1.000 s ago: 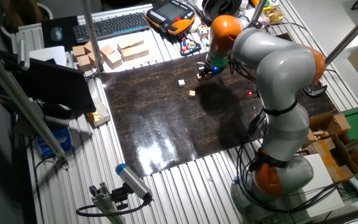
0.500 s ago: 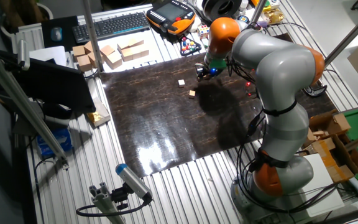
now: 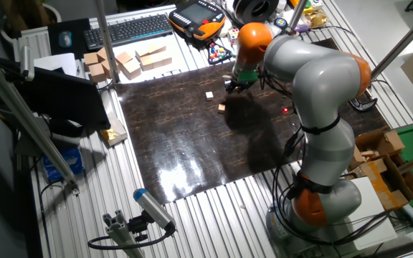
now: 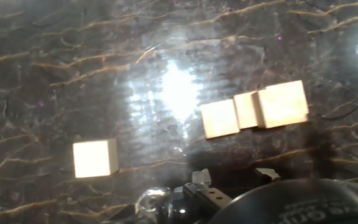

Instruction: Stack the blocks into a pyramid shape

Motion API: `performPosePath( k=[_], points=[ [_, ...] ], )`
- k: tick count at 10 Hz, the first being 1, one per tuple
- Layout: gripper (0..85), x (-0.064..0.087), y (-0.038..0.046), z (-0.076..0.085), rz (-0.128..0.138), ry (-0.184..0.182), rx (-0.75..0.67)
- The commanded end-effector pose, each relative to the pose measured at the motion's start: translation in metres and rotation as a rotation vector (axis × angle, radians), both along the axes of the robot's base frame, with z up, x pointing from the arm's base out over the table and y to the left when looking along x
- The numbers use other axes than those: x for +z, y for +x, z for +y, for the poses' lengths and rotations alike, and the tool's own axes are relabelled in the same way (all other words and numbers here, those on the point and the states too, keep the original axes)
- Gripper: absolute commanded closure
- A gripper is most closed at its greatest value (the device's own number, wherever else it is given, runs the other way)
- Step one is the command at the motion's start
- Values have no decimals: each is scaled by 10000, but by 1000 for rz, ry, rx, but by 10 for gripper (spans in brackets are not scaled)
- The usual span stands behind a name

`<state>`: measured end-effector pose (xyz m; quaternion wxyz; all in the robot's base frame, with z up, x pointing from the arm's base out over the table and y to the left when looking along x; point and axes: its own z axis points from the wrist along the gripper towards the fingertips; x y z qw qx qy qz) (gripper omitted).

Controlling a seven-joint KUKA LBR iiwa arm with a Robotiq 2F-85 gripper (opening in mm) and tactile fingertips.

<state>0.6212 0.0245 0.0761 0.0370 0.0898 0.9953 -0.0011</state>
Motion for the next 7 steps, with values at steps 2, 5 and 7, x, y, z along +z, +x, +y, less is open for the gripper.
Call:
performPosePath(
  k=[2,5,7],
  points=[
    [427,-44,-71,85,-5,11,-20],
    [447,-54,-77,97,-8,22,-46],
    [450,-54,-77,97,6,-32,-30]
  ],
)
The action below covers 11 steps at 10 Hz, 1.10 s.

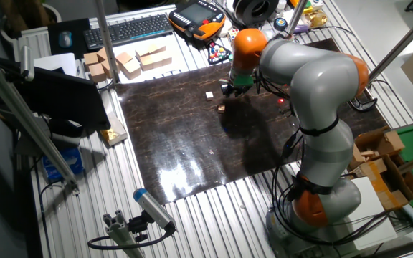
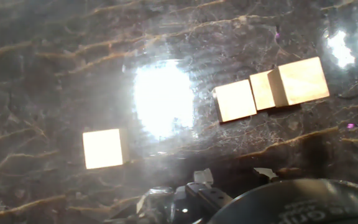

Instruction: Stack the blocks into a pyramid shape

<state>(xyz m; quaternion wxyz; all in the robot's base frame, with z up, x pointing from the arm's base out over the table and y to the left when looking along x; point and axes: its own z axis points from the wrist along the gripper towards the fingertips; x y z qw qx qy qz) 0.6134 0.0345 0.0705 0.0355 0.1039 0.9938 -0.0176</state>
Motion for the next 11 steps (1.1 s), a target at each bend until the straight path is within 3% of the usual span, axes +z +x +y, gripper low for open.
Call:
performPosePath(
  k=[1,2,4,5,6,9,11],
  points=[
    [457,1,1,-4,-3,-9,0],
    [463,1,1,-4,-9,-9,-2],
    [477,1,1,-4,-21,53,-16],
    [490,1,1,-4,-1,74,-12],
    [500,-1,-3,10,11,78,2],
    [507,27,-51,169,10,83,-3],
    [463,66,-68,273,8,67,-4]
  ],
)
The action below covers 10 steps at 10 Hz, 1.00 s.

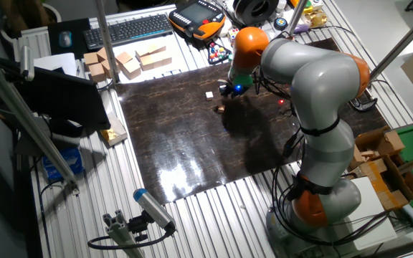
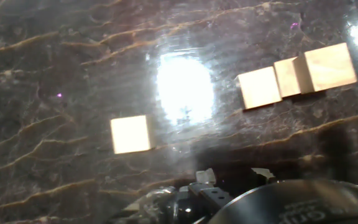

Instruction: Stack the blocks into a pyramid shape

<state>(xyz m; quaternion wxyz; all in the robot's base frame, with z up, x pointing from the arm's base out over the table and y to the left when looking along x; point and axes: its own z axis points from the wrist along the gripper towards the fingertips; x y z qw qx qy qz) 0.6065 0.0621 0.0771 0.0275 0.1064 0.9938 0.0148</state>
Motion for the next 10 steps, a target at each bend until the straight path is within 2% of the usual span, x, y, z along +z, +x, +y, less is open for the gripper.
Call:
performPosePath(
  k=[1,3,5,7,10],
  points=[
    [430,-2,-14,46,1,-13,6],
    [387,-26,-36,91,-6,-18,5],
    [363,-53,-62,165,-5,-40,-26],
    [350,-99,-97,210,1,-26,-41],
    [317,-149,-148,274,1,-36,-80]
  ],
)
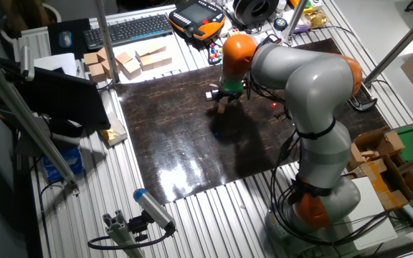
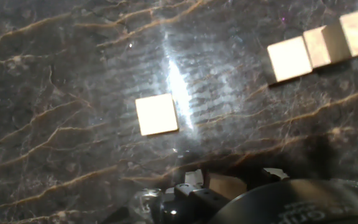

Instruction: Stack the blocks into a pyramid shape

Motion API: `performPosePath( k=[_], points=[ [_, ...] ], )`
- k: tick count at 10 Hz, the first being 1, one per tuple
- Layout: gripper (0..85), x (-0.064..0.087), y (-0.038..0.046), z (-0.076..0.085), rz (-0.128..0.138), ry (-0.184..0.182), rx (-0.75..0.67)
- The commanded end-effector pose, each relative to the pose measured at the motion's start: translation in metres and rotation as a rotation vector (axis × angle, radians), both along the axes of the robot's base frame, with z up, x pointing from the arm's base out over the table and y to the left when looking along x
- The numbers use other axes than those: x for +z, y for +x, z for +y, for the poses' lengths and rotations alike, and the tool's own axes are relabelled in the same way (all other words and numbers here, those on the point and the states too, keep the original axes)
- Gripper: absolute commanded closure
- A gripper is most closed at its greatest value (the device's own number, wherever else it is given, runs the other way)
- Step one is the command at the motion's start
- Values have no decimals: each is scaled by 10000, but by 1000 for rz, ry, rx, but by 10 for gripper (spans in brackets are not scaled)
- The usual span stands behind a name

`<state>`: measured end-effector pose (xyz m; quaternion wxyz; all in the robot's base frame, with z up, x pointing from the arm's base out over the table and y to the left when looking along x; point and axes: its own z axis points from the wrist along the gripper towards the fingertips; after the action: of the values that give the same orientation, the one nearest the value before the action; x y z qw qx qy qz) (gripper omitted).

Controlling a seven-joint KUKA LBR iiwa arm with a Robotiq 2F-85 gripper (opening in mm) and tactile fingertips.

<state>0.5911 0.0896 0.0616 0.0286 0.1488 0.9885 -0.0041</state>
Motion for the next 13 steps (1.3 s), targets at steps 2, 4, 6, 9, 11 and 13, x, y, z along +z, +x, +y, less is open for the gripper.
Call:
performPosePath(
  k=[2,4,6,9,11,13],
  points=[
    [253,-52,-23,-9,1,9,-48],
    [210,-97,-50,-12,3,16,-94],
    [210,-145,-87,10,7,18,-142],
    [233,-271,-142,36,0,43,-149],
    [283,-272,-133,35,0,46,-134],
    [413,-279,-130,38,0,48,-126]
  ],
)
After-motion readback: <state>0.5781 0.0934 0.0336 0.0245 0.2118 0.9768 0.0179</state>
